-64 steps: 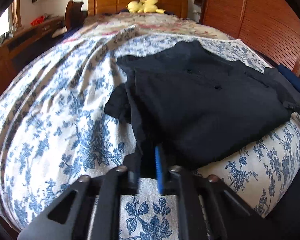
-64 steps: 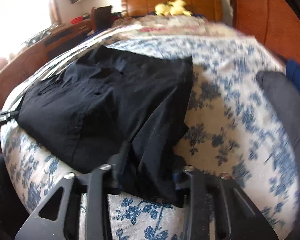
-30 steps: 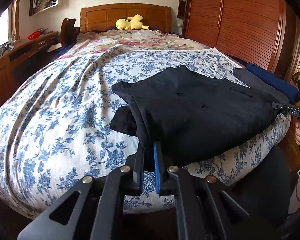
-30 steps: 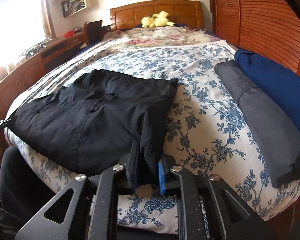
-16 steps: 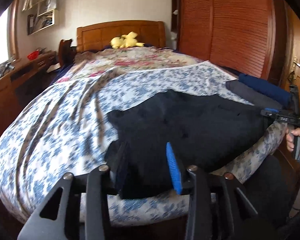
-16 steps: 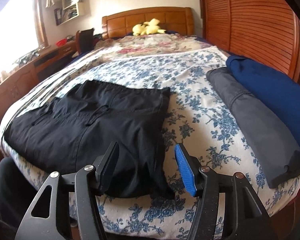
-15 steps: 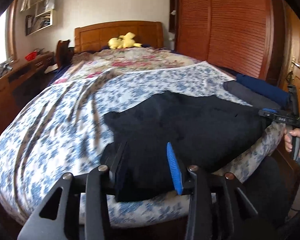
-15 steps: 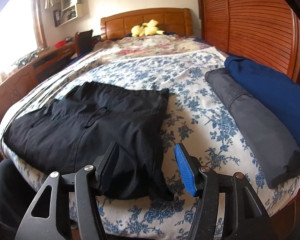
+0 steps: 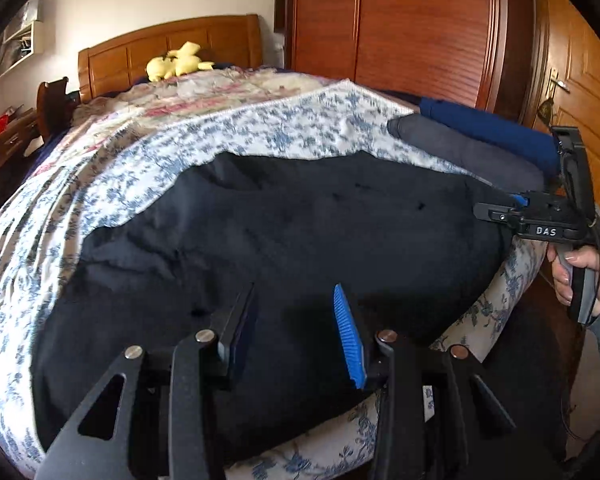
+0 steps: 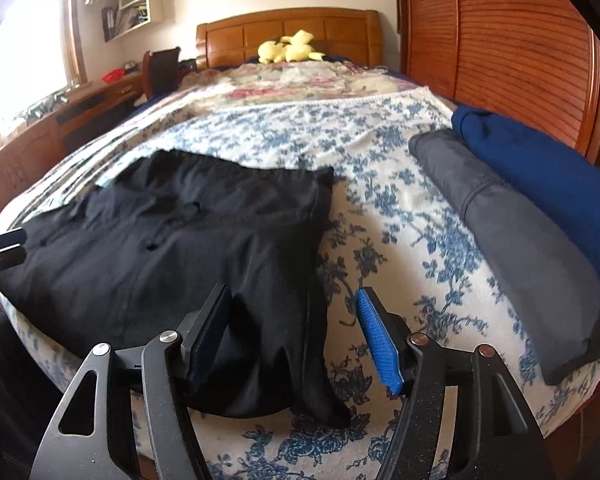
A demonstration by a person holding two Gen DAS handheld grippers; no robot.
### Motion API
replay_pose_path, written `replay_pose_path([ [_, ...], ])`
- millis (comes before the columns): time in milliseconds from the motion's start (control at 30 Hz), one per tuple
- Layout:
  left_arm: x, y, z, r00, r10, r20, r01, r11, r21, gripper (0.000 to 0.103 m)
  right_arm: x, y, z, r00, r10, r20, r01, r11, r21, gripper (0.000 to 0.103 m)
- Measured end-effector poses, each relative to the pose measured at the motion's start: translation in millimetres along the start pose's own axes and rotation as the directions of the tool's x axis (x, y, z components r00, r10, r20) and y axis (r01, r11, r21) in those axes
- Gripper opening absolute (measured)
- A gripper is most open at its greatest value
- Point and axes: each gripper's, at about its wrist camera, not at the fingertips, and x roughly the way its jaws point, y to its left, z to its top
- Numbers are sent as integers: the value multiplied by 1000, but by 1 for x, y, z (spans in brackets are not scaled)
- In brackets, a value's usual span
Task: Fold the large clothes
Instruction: 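Grasp the folded coat edge with the right tool and lift it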
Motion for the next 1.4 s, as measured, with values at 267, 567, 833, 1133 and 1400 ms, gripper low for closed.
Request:
replay_pose_path([
  [267, 13, 4, -12, 999, 27, -29, -29, 998, -50, 38, 18, -15, -13, 997, 65, -44, -63, 997, 54, 68],
  [567, 15, 8, -21, 997, 58, -50, -62, 994, -90, 38, 31, -15, -10, 982, 169, -83, -164, 985, 57, 62],
  [833, 20, 10, -23, 998, 49, -45, -52, 996, -71, 38, 30, -15, -11, 959, 271, -82, -262, 959, 109, 33],
  [1133, 1, 23, -18, 1000, 16, -3, -16, 995, -97, 38, -16, 3, 17, 953, 297, 54, -301, 949, 95, 11],
  [1400, -58, 60, -25, 994, 55, 90, -42, 989, -141, 38, -53, 81, 68, 920, 366, 139, -361, 931, -58, 8],
])
